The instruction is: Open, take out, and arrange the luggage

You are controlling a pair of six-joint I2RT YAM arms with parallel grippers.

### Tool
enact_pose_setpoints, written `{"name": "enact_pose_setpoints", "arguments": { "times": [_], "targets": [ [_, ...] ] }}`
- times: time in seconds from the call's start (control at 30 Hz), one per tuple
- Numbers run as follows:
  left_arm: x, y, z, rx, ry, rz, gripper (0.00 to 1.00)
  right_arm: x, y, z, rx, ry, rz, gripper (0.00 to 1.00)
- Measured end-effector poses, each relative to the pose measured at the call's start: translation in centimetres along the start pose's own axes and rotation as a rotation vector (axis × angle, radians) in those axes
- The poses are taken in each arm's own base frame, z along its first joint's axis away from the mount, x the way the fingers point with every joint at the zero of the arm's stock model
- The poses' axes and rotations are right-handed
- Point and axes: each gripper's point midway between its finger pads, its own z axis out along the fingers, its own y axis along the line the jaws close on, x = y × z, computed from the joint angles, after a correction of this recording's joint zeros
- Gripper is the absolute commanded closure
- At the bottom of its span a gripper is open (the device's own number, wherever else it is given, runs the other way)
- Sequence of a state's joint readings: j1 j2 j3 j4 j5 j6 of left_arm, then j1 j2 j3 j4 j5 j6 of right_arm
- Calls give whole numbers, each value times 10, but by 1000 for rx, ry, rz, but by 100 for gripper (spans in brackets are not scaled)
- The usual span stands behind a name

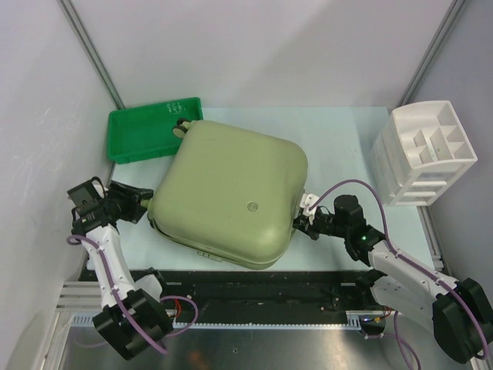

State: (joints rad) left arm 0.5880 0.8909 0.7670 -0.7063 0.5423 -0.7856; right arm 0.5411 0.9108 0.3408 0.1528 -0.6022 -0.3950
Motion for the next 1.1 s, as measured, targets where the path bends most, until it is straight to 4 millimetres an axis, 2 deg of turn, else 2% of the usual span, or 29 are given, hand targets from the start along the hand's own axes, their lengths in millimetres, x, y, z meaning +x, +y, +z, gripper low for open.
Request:
{"name": "enact_pose_setpoints", "arguments": {
  "times": [0.13, 0.3, 0.37, 0.4, 0.63, 0.93, 1.1],
  "targets": [
    [-3, 2, 1, -23, 17, -13, 100, 0, -1, 0, 4, 0, -1, 100],
    [-14, -3, 4, -52, 53, 18, 100, 2, -12, -6, 25, -20, 15, 100],
    [-18, -6, 6, -61, 73, 29, 100, 0, -24, -11, 58, -38, 10, 100],
    [-21, -7, 8, -65, 80, 38, 100, -2, -37, -15, 95, -53, 1, 100],
    [-28, -10, 21, -79, 194, 65, 100, 4, -62, -15, 96, -88, -42, 100],
    [-29, -13, 26, -85, 221, 104, 100, 11, -151, -15, 218, -87, -79, 100],
    [-32, -15, 31, -91, 234, 116, 100, 15, -192, -8, 193, -108, -128, 100]
  ]
}}
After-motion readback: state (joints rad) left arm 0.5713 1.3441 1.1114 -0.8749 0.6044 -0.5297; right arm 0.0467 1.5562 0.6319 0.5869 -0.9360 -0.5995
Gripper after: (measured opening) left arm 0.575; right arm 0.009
